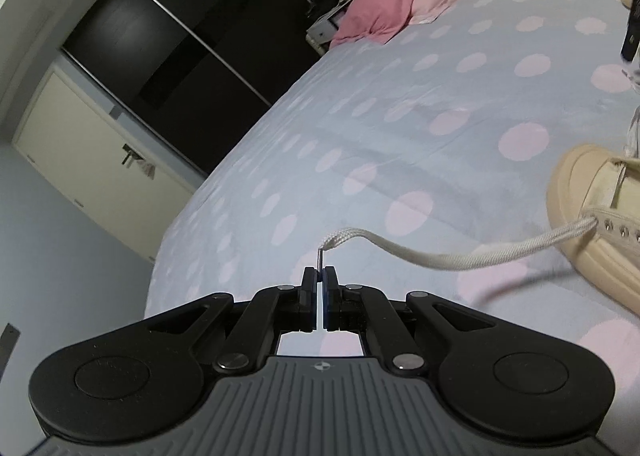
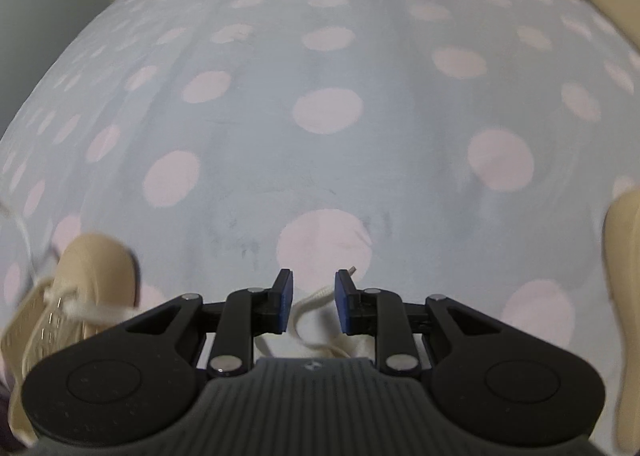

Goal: Lace up shoes with both hands

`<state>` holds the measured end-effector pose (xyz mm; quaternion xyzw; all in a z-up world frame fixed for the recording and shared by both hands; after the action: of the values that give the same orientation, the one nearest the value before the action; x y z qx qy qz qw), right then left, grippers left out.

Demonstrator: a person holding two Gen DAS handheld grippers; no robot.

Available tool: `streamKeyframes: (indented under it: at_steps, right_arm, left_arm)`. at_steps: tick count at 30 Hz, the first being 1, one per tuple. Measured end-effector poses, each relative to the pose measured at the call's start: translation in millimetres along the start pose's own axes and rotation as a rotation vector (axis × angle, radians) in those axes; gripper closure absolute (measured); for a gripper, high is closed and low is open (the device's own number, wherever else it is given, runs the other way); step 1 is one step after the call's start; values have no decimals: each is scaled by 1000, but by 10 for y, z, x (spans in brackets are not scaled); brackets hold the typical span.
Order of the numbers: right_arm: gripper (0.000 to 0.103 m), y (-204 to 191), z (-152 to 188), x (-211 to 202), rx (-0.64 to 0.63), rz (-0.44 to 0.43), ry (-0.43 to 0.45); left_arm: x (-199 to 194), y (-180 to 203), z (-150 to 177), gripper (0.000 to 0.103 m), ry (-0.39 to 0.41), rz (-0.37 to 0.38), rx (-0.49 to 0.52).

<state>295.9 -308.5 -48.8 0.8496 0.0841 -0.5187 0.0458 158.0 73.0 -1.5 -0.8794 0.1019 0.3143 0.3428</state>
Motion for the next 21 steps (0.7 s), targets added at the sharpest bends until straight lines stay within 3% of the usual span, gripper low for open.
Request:
streamKeyframes:
  at_steps: [7, 8, 12, 21]
  right_arm:
    - [78, -105, 12, 510, 54, 2, -129]
    - [84, -132, 25, 552, 48, 1, -133]
    - [101, -251, 5, 577, -17, 25, -108]
    - [101, -441, -96, 244, -57, -60, -12]
  left_arm:
    - [98, 7, -10, 102, 39, 10, 27]
    - [105, 15, -6, 102, 41, 11, 33]
    - [104, 40, -18, 102, 54, 8, 43]
    - [118, 184, 4, 102, 18, 50, 67]
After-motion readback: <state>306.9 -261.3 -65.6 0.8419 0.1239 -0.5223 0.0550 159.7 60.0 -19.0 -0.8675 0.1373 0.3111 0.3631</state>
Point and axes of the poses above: each gripper's, at about its wrist camera, not at the fingertips, and x roughly the way its jaws point, y to its right, z to its underside, the point moved 4 cm from there along x, roughly the way its jaws point, and after that the axes turned 12 degrees about z, right-handed, at the moved point
